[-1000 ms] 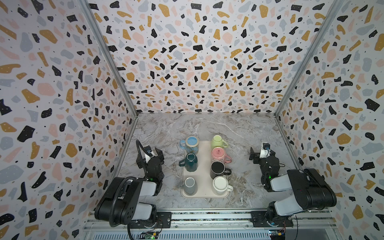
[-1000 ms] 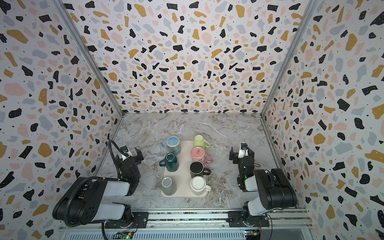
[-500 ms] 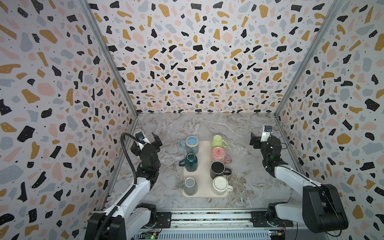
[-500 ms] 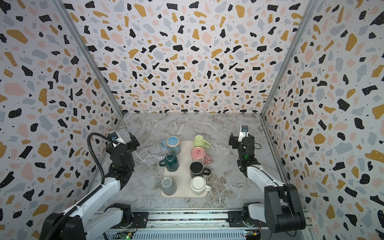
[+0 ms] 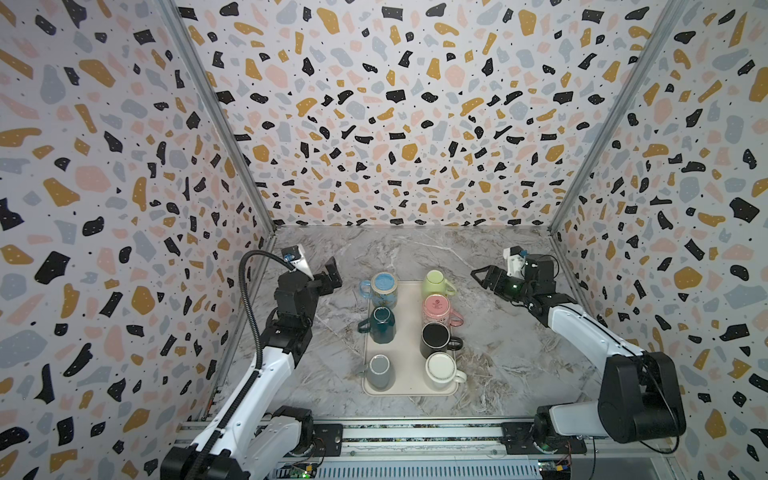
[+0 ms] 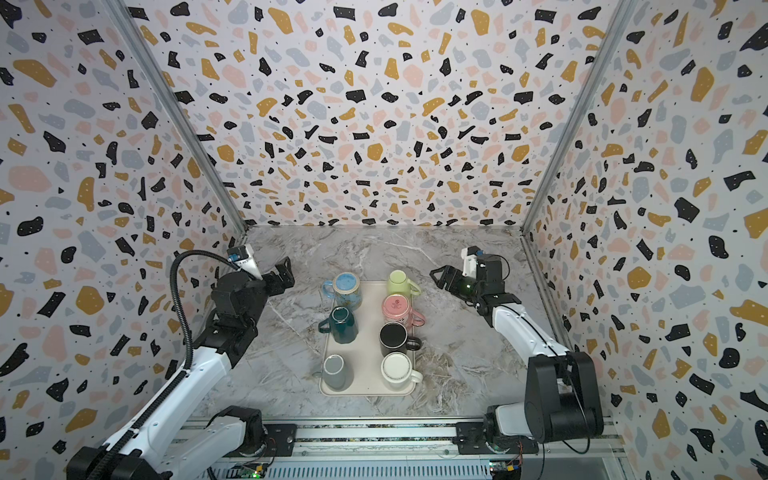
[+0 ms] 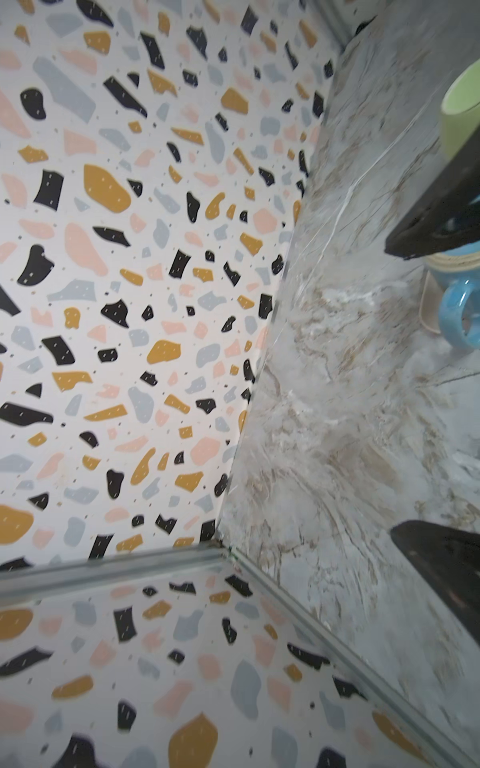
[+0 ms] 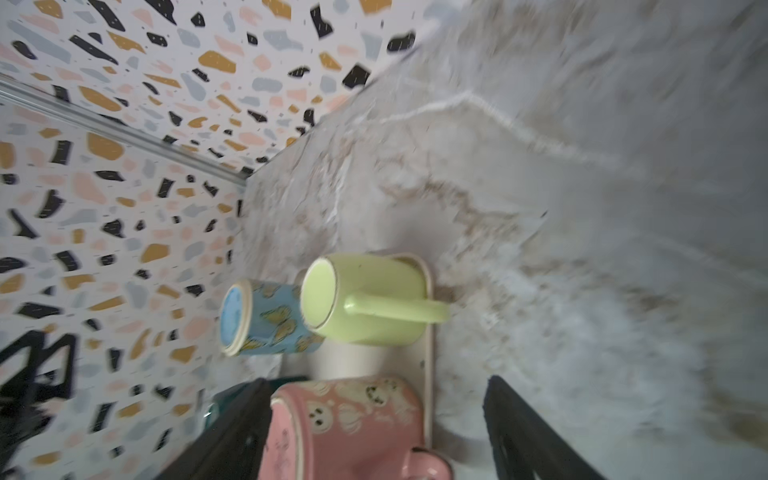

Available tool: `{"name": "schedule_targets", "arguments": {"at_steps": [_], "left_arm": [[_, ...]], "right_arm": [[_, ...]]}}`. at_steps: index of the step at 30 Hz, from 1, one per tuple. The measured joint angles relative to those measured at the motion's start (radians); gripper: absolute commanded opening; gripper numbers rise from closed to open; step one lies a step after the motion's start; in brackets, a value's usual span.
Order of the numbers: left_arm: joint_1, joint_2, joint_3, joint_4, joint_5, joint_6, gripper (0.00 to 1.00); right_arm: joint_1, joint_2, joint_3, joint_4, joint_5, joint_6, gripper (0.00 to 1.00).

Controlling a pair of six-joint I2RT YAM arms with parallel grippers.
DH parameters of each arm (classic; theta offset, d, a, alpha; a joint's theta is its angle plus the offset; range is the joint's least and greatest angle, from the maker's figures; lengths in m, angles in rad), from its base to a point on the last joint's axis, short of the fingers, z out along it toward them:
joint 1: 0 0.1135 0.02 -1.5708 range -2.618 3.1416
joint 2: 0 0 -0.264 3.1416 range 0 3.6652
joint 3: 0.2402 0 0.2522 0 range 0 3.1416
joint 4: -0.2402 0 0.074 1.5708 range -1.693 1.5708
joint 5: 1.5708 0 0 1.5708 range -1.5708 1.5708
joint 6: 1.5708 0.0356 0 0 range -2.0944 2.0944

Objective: Turn the mug right side up
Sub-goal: 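Raise the left arm while the right gripper reaches toward the light green mug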

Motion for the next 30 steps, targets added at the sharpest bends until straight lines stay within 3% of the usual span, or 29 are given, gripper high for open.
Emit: {"name": "schedule_targets", "arguments": {"at_steps": [6,10,14,20,30], "left_arm": [[0.115,0.029,0.026,-0.005,0.274,-0.093,1.0],[0.232,0.065,0.012,0.11,0.463,-0.227,1.0],[0.26,0.105,-0.007,0.199,0.576,-0.33,1.0],[0.26,0.122,-0.009,0.232,0.643,-0.373,1.0],[0.26,0.127,-0.008,0.234,0.663,-0.377,1.0]], "right_arm": [[0.0,0.073,-0.098,0.135,-0.167,0.291,0.85],[0.001,0.092,-0.127,0.276,-0.222,0.463,0.84],[0.004,0.142,-0.152,0.436,-0.241,0.624,0.81],[0.027,0.246,-0.196,0.657,-0.235,0.847,0.76],[0.081,0.439,-0.221,1.061,-0.156,1.146,0.59]]}}
